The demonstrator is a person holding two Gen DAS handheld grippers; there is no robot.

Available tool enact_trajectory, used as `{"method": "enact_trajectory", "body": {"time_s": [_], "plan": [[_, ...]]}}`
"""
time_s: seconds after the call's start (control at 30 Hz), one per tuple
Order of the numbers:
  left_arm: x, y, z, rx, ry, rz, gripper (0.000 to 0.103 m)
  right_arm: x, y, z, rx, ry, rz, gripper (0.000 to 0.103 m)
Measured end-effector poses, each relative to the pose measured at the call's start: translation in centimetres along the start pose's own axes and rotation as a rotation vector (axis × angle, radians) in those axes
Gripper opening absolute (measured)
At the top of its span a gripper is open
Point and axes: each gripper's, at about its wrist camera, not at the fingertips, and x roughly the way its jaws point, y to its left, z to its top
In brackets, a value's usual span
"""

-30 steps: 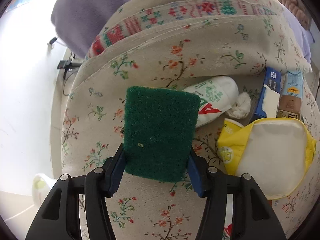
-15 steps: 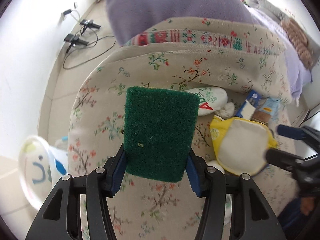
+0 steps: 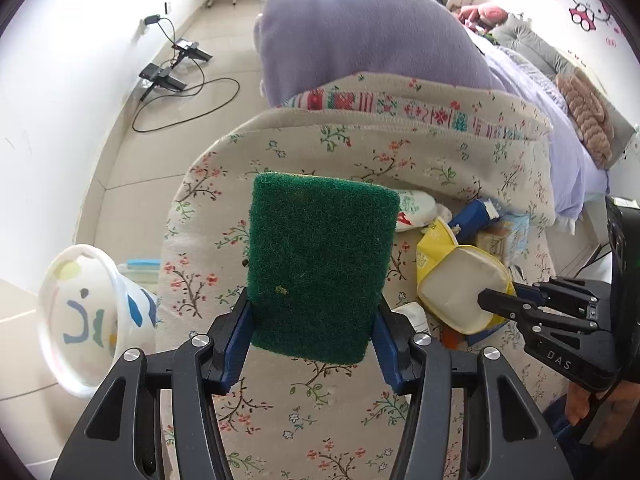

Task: Collect trash
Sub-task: 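Grasp the yellow paper cup with the right tool while the left tool holds the sponge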

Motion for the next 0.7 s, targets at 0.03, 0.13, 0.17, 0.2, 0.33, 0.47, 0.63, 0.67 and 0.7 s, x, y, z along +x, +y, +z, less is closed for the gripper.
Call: {"method": "enact_trajectory", "body": {"time_s": [0.03,0.13,0.17,0.2,0.33,0.47,0.63,0.67,0.7], "plan": [[-0.3,0.2,-0.1,-0.005,-0.004,-0.003,0.057,-0.3,0.0,-0.1,0.004,-0.009,0.006,0.016],[-0.9,0.8,-0.2,-0.020,-0.015,-0.013,0.057,-1.4,-0.2,0.0,0.020,-0.046,0.029,0.016],[-1.2,1.0,-0.2,-0.025,-0.020,-0.019,0.057,-1.8,-0.2,0.0,0.025,-0.061,0.037,0.016],[-1.6,1.3,-0.3,-0.033,-0.026,-0.024,0.057,-2.2,-0.2,0.1,0.030,-0.074,0.043,0.016],[-2.7,2.6,-0.4,-0.064,-0.043,-0.035,0.057,-3.6,-0.5,0.4,0.069,-0.130,0.122,0.016],[-3.1,4.3,-0.5,-0.114,-0.037,-0.050,0.057,-3.5,-1.0,0.7,0.158,-0.133,0.311,0.016],[-3.7,6.1,-1.0,-0.147,-0.038,-0.053,0.057,-2.6,-1.4,0.8,0.256,-0.145,0.453,0.016],[-3.9,6.4,-1.0,-0.153,-0.042,-0.056,0.057,-2.7,-1.3,0.9,0.259,-0.155,0.463,0.016],[-4.1,6.9,-1.1,-0.163,-0.047,-0.058,0.057,-2.8,-1.1,1.0,0.255,-0.167,0.464,0.016]]}}
